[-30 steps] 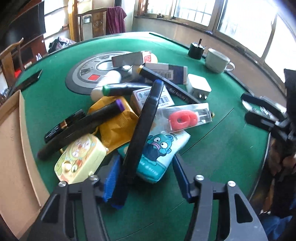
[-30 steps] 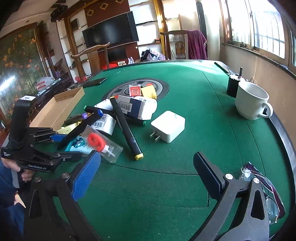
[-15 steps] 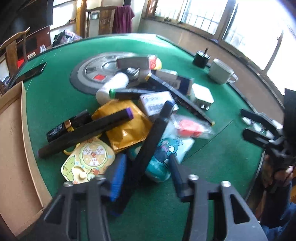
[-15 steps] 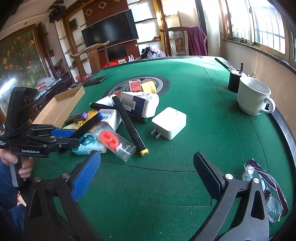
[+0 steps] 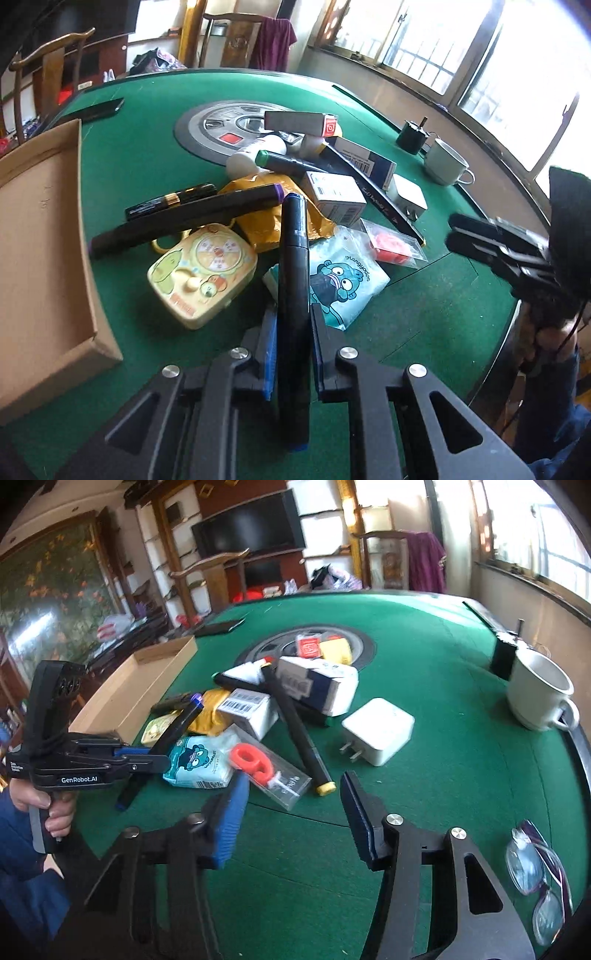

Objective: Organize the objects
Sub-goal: 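Grasp a black marker with the left gripper while the right gripper grasps another marker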

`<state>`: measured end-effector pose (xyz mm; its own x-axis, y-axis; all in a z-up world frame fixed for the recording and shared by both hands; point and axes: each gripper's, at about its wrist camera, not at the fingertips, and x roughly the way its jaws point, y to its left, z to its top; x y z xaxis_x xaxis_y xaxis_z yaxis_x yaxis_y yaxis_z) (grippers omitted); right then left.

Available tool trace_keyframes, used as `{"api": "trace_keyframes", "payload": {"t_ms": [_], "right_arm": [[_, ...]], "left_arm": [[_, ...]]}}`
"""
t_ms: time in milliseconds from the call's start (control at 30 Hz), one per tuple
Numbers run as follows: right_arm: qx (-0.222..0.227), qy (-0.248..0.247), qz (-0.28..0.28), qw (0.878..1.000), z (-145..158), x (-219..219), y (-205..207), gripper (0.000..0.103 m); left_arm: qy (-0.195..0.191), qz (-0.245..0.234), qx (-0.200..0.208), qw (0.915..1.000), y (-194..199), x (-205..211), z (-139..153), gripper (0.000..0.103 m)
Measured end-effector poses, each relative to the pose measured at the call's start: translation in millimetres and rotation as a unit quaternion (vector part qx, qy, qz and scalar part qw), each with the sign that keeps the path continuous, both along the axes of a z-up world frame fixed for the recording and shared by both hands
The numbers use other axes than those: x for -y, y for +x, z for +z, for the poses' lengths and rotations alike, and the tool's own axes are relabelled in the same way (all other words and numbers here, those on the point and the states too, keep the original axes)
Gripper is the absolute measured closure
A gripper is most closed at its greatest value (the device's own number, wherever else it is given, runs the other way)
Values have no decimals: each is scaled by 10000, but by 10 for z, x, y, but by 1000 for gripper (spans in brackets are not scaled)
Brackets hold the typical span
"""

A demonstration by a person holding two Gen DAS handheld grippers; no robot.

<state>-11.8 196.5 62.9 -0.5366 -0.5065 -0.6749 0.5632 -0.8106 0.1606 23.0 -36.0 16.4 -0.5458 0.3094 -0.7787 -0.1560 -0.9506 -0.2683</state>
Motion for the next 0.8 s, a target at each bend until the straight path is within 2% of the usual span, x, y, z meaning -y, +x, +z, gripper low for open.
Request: {"api": "trace_keyframes", "payload": {"t_ms": [133, 233, 300, 433, 467, 500, 567, 800], "right_arm": [[-153, 462, 227, 9986, 37, 296, -145, 51], [-102, 817, 306, 9961, -41, 468, -321, 52], [92, 873, 437, 9952, -118, 548, -442, 67], [172, 1224, 402, 9915, -240, 685, -609, 73], [189, 1218, 389, 9916, -268, 704, -632, 73], [234, 1238, 379, 9913, -309, 727, -653, 81], [317, 1106, 323, 9928, -332, 709, -660, 88], [441, 329, -46, 9985, -212, 474, -521, 89]], "left_arm": [[-13, 1, -25, 10000, 14, 6, 0, 88], [28, -3, 4, 10000, -8, 27, -23, 88], [19, -8, 21, 10000, -20, 26, -34, 88], [20, -18, 39, 10000, -34, 33, -54, 88], [43, -16, 50, 10000, -44, 40, -61, 88], [70, -5, 24, 10000, -42, 53, -62, 88], [82, 5, -47, 10000, -37, 69, -62, 89], [215, 59, -164, 9996, -19, 116, -14, 89]]}}
